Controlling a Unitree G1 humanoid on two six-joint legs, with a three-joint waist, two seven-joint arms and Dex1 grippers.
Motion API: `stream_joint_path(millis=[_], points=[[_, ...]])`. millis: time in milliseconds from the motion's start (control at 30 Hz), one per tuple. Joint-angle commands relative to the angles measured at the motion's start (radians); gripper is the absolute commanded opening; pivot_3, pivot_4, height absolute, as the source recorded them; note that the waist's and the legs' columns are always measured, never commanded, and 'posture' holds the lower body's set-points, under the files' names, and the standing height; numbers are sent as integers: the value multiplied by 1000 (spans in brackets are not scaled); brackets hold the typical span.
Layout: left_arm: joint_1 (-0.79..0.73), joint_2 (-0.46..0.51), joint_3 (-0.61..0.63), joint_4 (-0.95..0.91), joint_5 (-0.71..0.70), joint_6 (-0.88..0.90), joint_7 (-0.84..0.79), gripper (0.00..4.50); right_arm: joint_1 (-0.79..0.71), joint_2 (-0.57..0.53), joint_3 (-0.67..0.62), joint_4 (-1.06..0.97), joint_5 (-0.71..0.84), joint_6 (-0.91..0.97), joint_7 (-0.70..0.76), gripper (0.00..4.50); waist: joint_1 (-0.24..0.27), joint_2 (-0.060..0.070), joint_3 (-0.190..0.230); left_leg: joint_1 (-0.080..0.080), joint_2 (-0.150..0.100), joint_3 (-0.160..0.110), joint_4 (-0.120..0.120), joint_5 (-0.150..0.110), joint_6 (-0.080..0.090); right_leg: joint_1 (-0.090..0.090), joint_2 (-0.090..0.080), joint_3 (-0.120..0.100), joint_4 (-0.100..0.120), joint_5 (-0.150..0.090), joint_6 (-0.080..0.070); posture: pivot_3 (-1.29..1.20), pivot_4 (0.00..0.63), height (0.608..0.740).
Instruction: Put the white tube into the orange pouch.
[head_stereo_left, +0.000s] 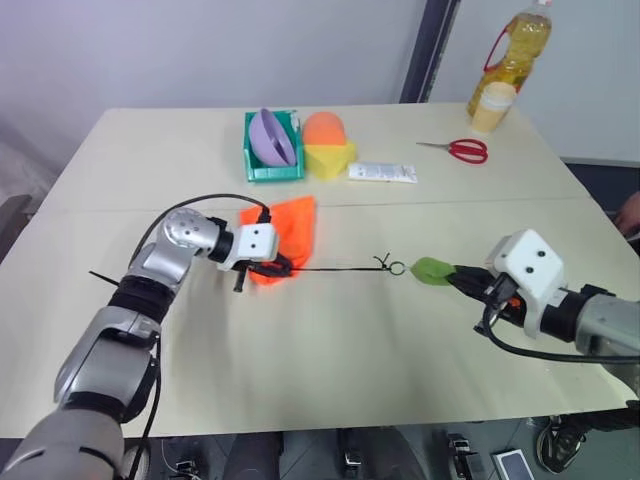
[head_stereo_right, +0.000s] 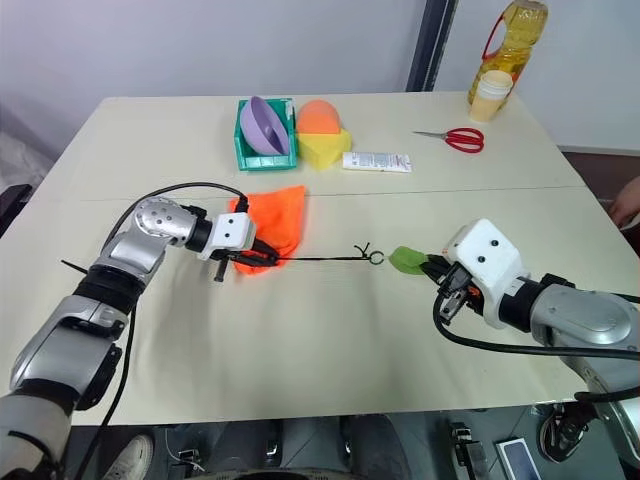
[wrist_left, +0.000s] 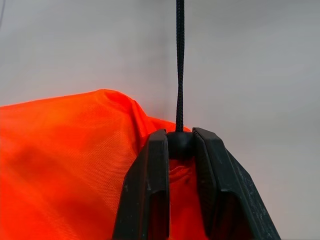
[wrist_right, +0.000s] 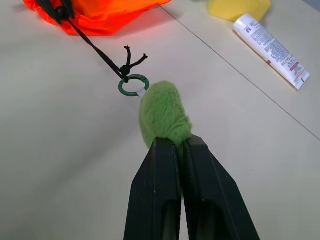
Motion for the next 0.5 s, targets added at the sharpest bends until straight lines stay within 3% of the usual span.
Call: stream_joint_path(millis=[33, 267, 500], points=[[20, 33, 26, -29, 3, 20, 0, 203, -18, -17, -15, 7, -24, -20, -6, 0, -1, 0, 0, 0, 0, 0, 0, 0, 0, 0, 0, 0, 0, 0, 0, 0, 150, 726], [49, 35, 51, -94, -60, 125, -37, 203, -39, -18, 7, 14, -23, -26, 0, 0, -1, 0, 0, 0, 0, 0, 0, 0, 0, 0, 0, 0, 0, 0, 0, 0, 150, 726], [123, 62, 159, -305, -208, 434, -15, 3634, -86, 5, 85, -4, -6, -32, 1, 0, -2, 0, 0, 0, 0, 0, 0, 0, 0, 0, 0, 0, 1, 0, 0, 0, 150, 726]])
